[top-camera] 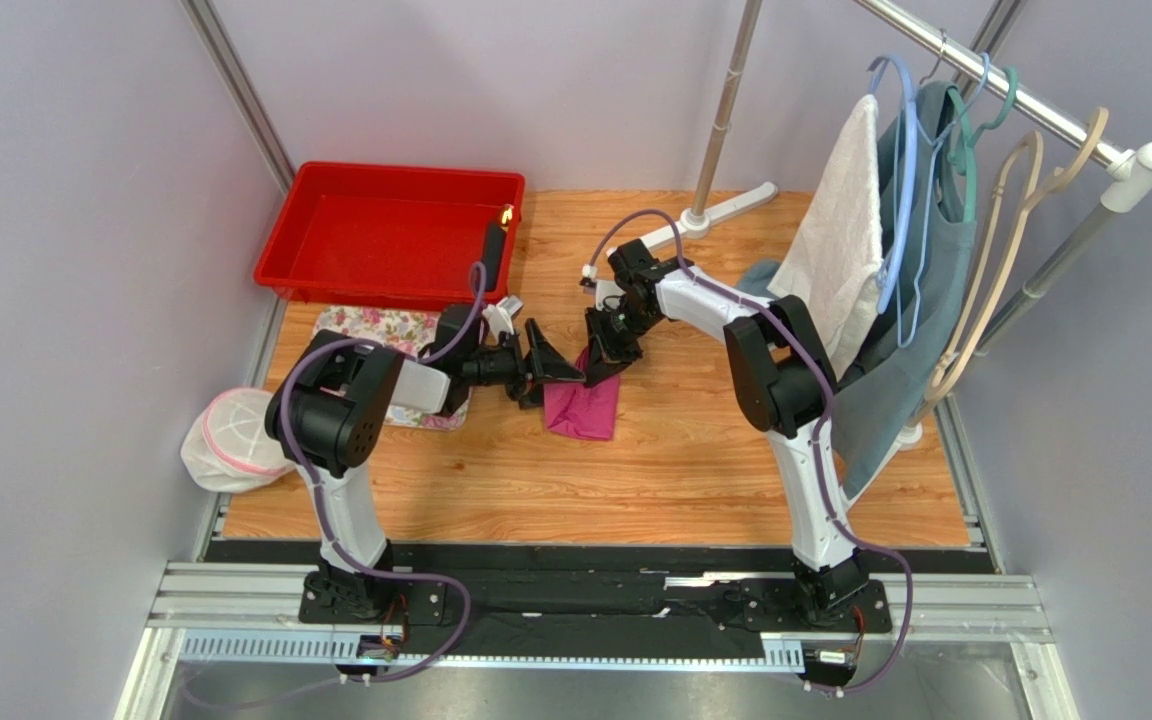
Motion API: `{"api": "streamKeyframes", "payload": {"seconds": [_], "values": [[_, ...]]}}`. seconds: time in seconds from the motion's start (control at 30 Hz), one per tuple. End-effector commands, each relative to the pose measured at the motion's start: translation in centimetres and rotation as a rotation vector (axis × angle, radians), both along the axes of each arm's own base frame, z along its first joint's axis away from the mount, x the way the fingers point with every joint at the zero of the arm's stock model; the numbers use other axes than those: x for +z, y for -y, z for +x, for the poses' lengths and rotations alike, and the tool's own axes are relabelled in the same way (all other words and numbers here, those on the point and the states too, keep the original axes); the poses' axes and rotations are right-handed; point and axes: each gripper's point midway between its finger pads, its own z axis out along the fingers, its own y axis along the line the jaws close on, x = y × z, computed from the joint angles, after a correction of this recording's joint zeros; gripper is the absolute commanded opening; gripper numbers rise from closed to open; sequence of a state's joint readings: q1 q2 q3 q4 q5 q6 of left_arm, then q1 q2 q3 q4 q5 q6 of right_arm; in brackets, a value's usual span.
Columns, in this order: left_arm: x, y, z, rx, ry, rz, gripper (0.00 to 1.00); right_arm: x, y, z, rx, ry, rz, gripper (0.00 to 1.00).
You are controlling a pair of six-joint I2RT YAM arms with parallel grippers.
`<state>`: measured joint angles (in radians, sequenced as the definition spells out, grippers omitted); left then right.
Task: Place the utensils on the paper napkin and roll it up
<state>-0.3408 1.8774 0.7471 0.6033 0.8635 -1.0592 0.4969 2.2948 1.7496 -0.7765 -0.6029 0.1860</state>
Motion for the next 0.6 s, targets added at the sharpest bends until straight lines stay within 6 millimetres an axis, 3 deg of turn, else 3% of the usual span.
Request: {"api": "streamKeyframes", "payload": {"seconds": [0.0, 0.23, 0.47, 0.57], "values": [[-1.0, 0.7, 0.9, -0.001, 0.019, 0.016, 0.79, -4.1, 1.5, -0.4, 0.025, 0.013, -0.128, 0.0], [-1.6, 1.3, 0.5, -0.045, 0.038, 0.062, 0.76, -4.2, 1.5, -0.3, 0.018, 0.01, -0.132, 0.0], [-2.3, -2.8, 1.0, 0.02, 0.03, 0.223, 0.72, -4.2, 1.4, -0.3, 0.02, 0.006, -0.127, 0.0], [-2.2, -3.2, 0.6, -0.004, 0.048, 0.238, 0.72, -4.2, 1.5, -0.3, 0.022, 0.008, -0.13, 0.0]]}}
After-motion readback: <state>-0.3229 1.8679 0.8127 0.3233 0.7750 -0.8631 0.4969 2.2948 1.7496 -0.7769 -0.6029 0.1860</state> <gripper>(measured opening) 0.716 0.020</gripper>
